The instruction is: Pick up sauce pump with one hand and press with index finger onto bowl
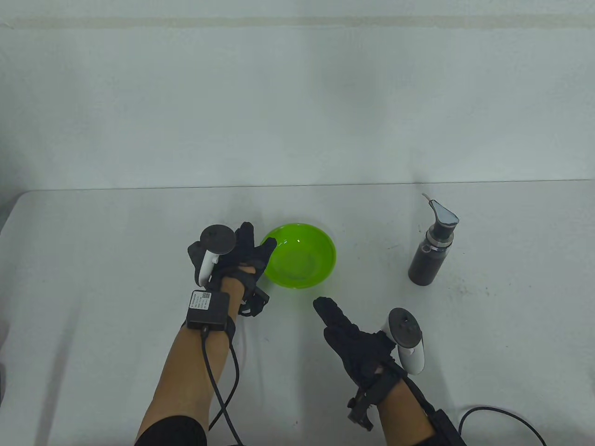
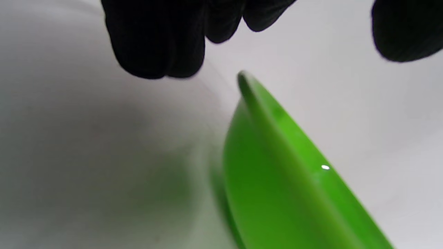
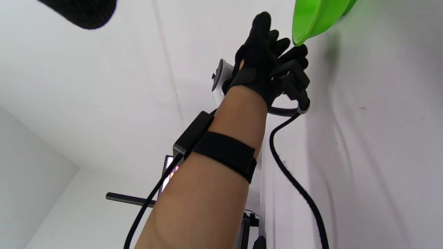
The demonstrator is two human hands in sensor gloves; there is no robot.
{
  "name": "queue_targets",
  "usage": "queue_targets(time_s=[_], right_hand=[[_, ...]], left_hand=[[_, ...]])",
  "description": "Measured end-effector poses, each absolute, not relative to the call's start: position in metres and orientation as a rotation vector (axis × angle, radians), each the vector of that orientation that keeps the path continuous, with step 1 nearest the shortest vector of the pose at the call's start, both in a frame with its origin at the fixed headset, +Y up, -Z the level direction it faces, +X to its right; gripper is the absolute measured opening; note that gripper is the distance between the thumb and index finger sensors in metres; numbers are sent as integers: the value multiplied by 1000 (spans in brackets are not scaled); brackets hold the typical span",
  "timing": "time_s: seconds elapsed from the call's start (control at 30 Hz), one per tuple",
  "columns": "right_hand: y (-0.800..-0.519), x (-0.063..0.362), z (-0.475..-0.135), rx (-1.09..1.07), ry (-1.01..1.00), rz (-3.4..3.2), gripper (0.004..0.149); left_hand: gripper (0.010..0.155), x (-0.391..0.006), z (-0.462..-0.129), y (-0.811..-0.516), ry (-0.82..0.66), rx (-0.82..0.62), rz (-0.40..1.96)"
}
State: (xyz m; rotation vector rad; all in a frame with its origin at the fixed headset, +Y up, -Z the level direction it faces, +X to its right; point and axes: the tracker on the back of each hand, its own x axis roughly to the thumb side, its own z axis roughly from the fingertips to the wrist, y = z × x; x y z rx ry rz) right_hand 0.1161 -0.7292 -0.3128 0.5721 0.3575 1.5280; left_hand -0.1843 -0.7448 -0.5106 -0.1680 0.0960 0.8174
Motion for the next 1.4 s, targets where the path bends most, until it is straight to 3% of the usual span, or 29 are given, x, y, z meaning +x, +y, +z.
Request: queue_targets(time_s=[0.2, 0.33, 0.47, 0.53, 0.73, 0.93, 1.17, 1.4], right_hand=[[-729, 117, -313, 565, 350, 1532, 80], [-730, 117, -314, 559, 364, 1539, 78], [-733, 117, -315, 541, 381, 1546, 77], [-733, 117, -315, 540, 383, 1547, 77], [-733, 119, -316, 527, 381, 1535, 77], [-731, 121, -316, 525, 368, 1515, 77], [-723, 123, -313, 550, 335, 1483, 77], [-716, 133, -310, 524, 252, 1439, 76]], left_hand=[[90, -177, -522, -753, 199, -208, 782], [83, -172, -525, -762, 313, -317, 905], [71, -170, -526, -760, 323, -264, 809], [57, -169, -526, -760, 314, -253, 834], [56, -175, -513, -751, 317, -265, 865], [56, -203, -480, -722, 271, -251, 893], [56, -233, -414, -688, 166, -267, 818], [56, -222, -344, -688, 42, -387, 810]])
